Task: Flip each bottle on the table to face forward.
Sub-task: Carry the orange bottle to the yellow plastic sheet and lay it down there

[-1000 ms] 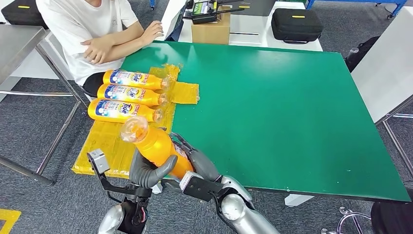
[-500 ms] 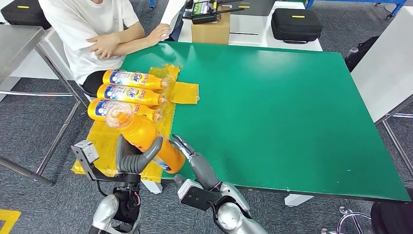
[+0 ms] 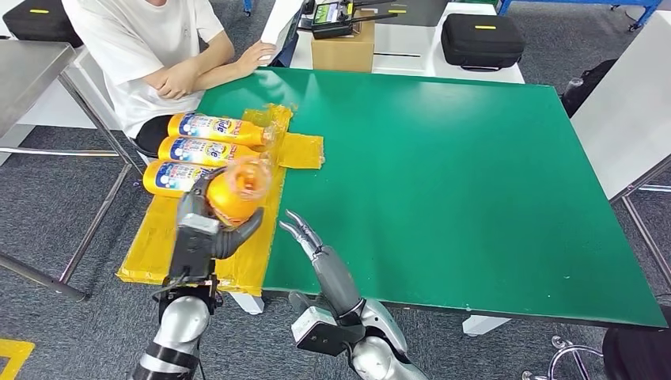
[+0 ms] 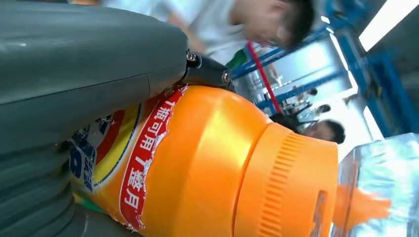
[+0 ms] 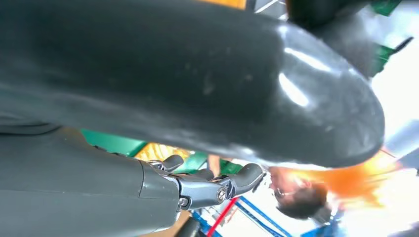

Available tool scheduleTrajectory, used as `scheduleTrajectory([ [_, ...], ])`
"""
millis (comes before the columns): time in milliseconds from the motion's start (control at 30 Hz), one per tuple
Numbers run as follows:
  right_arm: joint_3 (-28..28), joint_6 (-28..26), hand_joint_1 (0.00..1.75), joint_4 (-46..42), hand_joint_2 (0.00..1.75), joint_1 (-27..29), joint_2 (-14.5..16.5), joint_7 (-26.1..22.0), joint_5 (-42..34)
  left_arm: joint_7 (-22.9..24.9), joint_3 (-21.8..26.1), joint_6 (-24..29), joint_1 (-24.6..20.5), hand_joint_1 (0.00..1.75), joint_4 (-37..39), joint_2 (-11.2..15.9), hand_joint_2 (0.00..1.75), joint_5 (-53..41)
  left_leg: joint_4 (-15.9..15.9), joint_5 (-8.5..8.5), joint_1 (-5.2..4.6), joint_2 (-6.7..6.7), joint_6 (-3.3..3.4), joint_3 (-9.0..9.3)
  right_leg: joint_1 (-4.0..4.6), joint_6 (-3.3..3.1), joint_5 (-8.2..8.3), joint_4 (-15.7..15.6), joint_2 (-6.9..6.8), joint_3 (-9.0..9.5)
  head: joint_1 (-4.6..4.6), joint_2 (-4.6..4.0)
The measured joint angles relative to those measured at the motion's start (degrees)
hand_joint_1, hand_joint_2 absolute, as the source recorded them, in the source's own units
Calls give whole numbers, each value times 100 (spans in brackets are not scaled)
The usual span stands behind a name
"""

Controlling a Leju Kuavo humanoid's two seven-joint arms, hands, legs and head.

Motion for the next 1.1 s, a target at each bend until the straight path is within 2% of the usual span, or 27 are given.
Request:
scheduleTrajectory([
  [133,-74,224,0,-230,0,62,11,-112,-23,593,0,-428,-725,175,972,165,175,-1883,0,5,-1,2,4,0,-1,1,6,1,-3,1,0,1],
  [367,-162,515,0,-457,0,195,45,-244,-135,1261,22,-652,-2230,175,3523,380,175,-3542,1,15,-1,5,7,1,-1,4,10,5,-3,2,-1,1],
  [500,-190,587,0,-518,0,267,46,-271,-292,1691,14,-1281,-2851,175,4727,501,175,-4100,1,15,0,4,6,0,0,4,9,7,-3,1,0,1],
  [600,-226,610,0,-536,0,310,45,-289,-332,1921,-34,-1750,-3170,175,5347,561,175,-4495,1,14,0,3,6,-2,0,3,8,7,-4,1,1,1],
  [667,-243,614,0,-536,0,318,44,-295,-332,1982,-77,-1916,-3351,175,5636,585,175,-4611,1,14,-1,1,6,-3,-1,3,7,6,-5,2,1,0],
  [733,-253,622,0,-536,0,323,44,-300,-334,2002,-118,-2008,-3493,158,5851,604,175,-4648,1,14,-1,1,6,-3,-1,3,7,5,-5,4,1,0],
  [800,-261,635,0,-534,0,332,45,-309,-346,1986,-141,-2159,-3591,152,6003,612,175,-4668,1,14,-2,1,7,-1,-1,3,8,4,-5,5,1,1],
  [867,-268,647,0,-523,0,337,47,-325,-374,1930,-152,-2418,-3695,164,6123,612,175,-4644,1,15,-2,-2,7,4,-1,3,8,4,-7,13,0,1],
  [933,-274,650,0,-498,0,338,53,-340,-396,1841,-153,-2767,-3823,167,6219,613,175,-4529,0,15,-1,-6,6,17,-1,3,8,4,-9,29,0,1],
  [967,-277,647,0,-482,0,337,60,-346,-401,1792,-145,-2935,-3886,161,6260,614,175,-4452,-1,15,-1,-7,6,25,-1,3,8,4,-10,37,0,1],
  [1033,-286,635,0,-447,0,336,73,-355,-407,1687,-119,-3160,-3987,127,6324,621,175,-4311,-2,15,-1,-7,5,39,0,2,7,4,-10,50,-1,1],
  [1100,-301,609,0,-413,0,335,79,-369,-423,1543,-71,-3277,-4049,66,6368,631,175,-4150,-2,18,0,-9,2,45,0,1,7,5,-11,56,-1,1],
])
